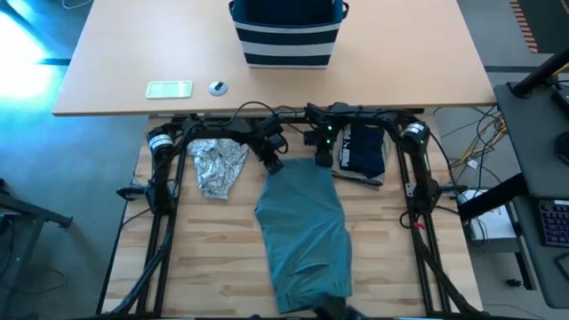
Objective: Fold Laundry from Bin
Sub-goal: Fold the blue pants
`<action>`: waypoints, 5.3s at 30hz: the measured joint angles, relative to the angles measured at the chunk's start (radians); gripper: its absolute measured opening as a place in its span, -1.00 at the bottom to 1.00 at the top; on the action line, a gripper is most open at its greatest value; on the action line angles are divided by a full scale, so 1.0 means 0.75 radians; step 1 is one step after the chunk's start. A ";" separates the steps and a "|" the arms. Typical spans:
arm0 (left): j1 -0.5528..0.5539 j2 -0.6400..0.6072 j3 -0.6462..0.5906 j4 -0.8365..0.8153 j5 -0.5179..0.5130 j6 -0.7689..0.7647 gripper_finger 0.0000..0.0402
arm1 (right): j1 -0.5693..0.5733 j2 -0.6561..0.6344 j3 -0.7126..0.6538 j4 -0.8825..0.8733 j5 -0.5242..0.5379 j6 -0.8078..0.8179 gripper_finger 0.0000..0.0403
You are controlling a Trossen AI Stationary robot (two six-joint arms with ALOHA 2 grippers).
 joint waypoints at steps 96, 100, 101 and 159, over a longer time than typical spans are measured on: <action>-1.413 -0.740 0.626 -0.290 -0.325 -0.665 -1.00 | 1.506 -0.754 0.477 0.246 0.402 0.775 -0.96; -1.469 -0.736 0.704 -0.269 -0.475 -0.645 -1.00 | 1.590 -0.727 0.571 0.266 0.638 0.771 -0.96; -1.468 -0.737 0.727 -0.304 -0.531 -0.642 -1.00 | 1.596 -0.718 0.592 0.244 0.682 0.779 -0.96; -1.709 -0.532 -0.164 0.991 -0.103 -1.318 -1.00 | 1.823 -0.280 0.366 0.554 0.567 1.396 -0.96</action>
